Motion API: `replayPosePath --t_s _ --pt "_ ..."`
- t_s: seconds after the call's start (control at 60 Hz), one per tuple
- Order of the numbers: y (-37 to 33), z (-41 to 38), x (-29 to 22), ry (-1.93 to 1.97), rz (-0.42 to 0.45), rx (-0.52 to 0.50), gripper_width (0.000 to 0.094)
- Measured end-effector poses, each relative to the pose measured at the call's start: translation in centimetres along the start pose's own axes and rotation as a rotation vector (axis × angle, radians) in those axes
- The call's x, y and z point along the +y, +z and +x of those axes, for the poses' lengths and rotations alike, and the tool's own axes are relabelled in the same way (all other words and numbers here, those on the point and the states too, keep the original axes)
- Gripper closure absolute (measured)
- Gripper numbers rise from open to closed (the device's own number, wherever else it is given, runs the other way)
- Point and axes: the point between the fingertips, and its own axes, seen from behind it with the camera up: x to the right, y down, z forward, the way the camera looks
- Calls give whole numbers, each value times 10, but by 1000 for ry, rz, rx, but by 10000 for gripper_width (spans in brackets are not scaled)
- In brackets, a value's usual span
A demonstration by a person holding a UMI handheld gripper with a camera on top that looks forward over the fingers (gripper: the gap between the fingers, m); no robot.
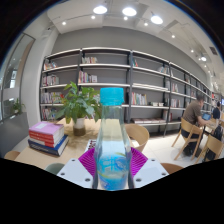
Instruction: Pour water
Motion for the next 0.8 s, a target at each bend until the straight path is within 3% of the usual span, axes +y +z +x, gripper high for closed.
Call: replayPosePath --t_s 0.25,0.283,0.383,0.55,0.65,0.8 --pt "18 10 79 36 -89 -7 513" --pt "18 11 74 48 -51 -2 511" --pt "18 13 75 57 -57 4 504" --pt "17 13 78 58 -92 13 370" --pt "4 20 88 68 -140 52 150" --pt "-37 14 114 79 -218 73 141"
